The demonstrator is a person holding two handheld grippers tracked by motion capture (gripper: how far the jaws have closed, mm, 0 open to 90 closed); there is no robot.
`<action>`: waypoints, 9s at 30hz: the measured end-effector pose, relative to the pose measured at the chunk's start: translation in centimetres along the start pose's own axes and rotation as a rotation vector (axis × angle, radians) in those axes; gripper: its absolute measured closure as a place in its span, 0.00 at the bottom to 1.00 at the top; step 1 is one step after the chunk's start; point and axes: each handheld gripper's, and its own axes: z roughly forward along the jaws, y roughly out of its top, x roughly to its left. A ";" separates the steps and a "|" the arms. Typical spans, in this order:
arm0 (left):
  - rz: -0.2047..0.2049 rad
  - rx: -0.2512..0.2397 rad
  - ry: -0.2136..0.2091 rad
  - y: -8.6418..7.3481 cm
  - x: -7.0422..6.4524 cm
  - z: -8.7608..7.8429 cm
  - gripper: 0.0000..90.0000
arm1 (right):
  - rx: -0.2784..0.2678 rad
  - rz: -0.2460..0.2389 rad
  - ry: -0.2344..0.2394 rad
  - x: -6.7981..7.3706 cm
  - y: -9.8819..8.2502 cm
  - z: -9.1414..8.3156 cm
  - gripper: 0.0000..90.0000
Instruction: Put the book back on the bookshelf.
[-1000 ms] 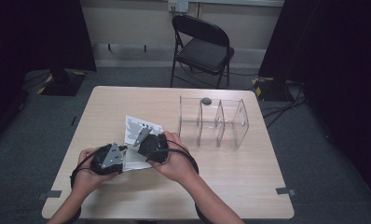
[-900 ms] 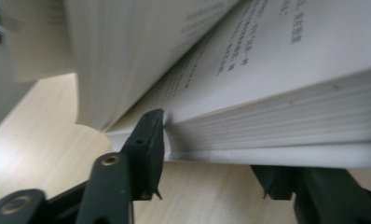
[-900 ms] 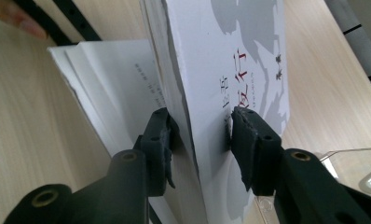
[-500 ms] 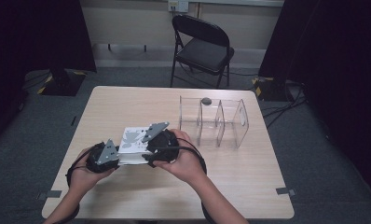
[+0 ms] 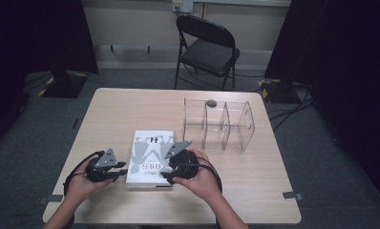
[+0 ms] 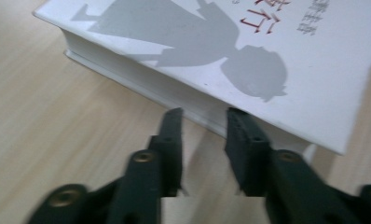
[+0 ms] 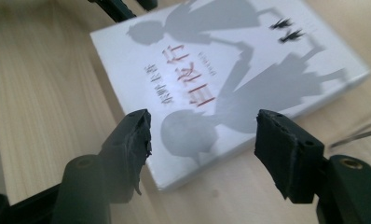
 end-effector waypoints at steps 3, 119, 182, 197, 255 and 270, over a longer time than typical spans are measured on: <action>-0.031 0.040 -0.079 -0.4 0.1 -0.2 0.61 | 0.004 -0.007 0.022 0.5 -0.8 1.2 0.38; 0.196 -0.095 0.059 3.8 -1.4 2.1 0.28 | 0.107 -0.084 -0.208 0.1 6.9 -2.0 0.68; 0.285 -0.020 0.088 9.1 -0.4 -2.8 0.78 | 0.030 0.276 -0.065 -3.4 -9.6 1.8 0.17; 0.276 0.015 0.048 9.9 0.1 -3.3 0.80 | -0.046 0.246 -0.137 -2.9 -10.4 2.5 0.13; 0.277 0.043 -0.177 10.9 -0.7 -5.0 0.83 | -0.082 0.225 -0.135 -3.2 -10.6 2.7 0.12; 0.247 0.027 -0.260 10.5 -0.4 -5.5 0.83 | -0.082 0.225 -0.136 -3.2 -10.6 2.7 0.12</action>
